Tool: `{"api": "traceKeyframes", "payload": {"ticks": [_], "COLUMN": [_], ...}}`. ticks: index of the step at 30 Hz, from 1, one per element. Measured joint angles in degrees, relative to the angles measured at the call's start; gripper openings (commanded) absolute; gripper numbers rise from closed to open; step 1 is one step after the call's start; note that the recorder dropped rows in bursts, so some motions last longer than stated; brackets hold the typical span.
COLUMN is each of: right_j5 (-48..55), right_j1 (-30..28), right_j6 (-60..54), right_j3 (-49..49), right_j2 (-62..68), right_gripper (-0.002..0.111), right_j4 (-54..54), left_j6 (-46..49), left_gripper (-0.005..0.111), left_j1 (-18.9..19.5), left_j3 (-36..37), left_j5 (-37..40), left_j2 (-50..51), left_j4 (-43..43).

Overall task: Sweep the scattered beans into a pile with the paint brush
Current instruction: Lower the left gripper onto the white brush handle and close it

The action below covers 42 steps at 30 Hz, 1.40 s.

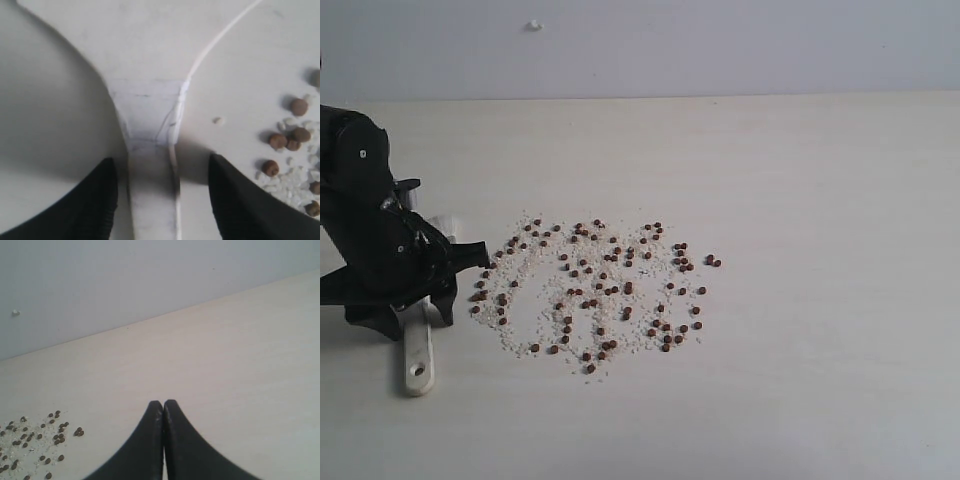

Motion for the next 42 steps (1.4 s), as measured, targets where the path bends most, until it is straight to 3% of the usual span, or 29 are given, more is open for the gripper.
{"api": "traceKeyframes", "payload": {"ticks": [32,35,39,42], "right_j5": [0.0,0.0,0.0,0.0], "right_j1": [0.0,0.0,0.0,0.0], "right_j6": [0.0,0.0,0.0,0.0], "right_j3": [0.0,0.0,0.0,0.0], "right_j2": [0.0,0.0,0.0,0.0], "right_gripper": [0.000,0.000,0.000,0.000], "right_j4": [0.0,0.0,0.0,0.0], "left_j6": [0.9,0.9,1.6,3.3], "left_gripper": [0.052,0.041,0.000,0.000], "left_j1": [0.6,0.6,0.6,0.7], "left_j3": [0.5,0.5,0.5,0.5], "left_j5": [-3.1,-3.1,-3.0,-3.0], "left_j2": [0.2,0.2,0.2,0.2], "left_j4": [0.2,0.6,0.6,0.6]}}
